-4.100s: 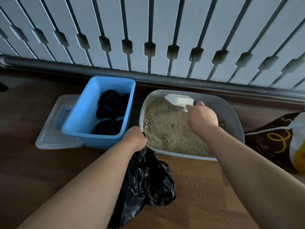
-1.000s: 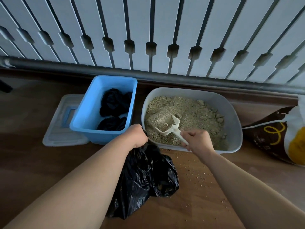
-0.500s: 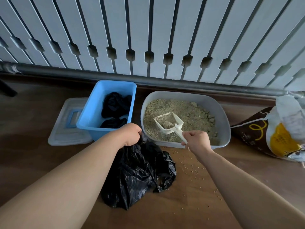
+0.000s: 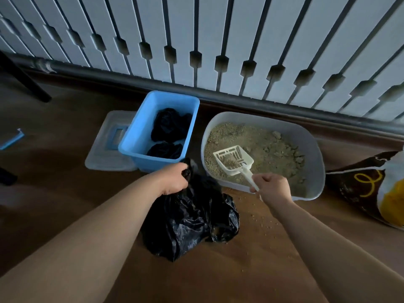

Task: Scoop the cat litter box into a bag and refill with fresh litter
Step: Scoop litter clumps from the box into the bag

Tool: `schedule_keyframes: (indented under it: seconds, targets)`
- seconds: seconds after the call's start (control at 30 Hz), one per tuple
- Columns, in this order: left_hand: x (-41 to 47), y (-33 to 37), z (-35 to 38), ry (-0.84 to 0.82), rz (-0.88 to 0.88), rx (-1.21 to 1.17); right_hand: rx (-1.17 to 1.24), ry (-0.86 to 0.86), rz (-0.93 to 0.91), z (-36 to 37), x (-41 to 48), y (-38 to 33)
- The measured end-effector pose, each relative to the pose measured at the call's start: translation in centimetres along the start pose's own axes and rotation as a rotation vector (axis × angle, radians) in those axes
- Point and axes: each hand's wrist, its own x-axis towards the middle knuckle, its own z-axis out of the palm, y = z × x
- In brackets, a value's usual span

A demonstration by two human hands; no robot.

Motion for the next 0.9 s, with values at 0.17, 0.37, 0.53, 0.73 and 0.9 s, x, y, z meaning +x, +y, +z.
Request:
schedule_keyframes:
  seconds: [0.17, 0.37, 0.53, 0.73, 0.9]
  targets:
    - [-2.6, -0.4, 0.4, 0.066, -0.077, -0.167, 0.044, -0.048, 0.038, -1.0, -0.3, 0.0]
    - [-5.6, 0.8, 0.5, 0.210, -0.135, -0.382, -0.003, -0.113, 0.008, -2.6, -1.0, -1.3]
    - [-6.3, 0.3, 0.1, 0.236, -0.124, -0.347, -0.012, -0.130, -0.013, -2.3, -1.6, -1.4]
    - [-6.7, -1.1, 0.2, 0.171, -0.038, -0.265, 0.009, -0.137, 0.015, -1.5, -2.0, 0.0]
    - [-7.0, -1.2, 0.3, 0.112, -0.083, -0.053, -0.002, -0.127, -0.019, -1.6, -2.6, -0.5]
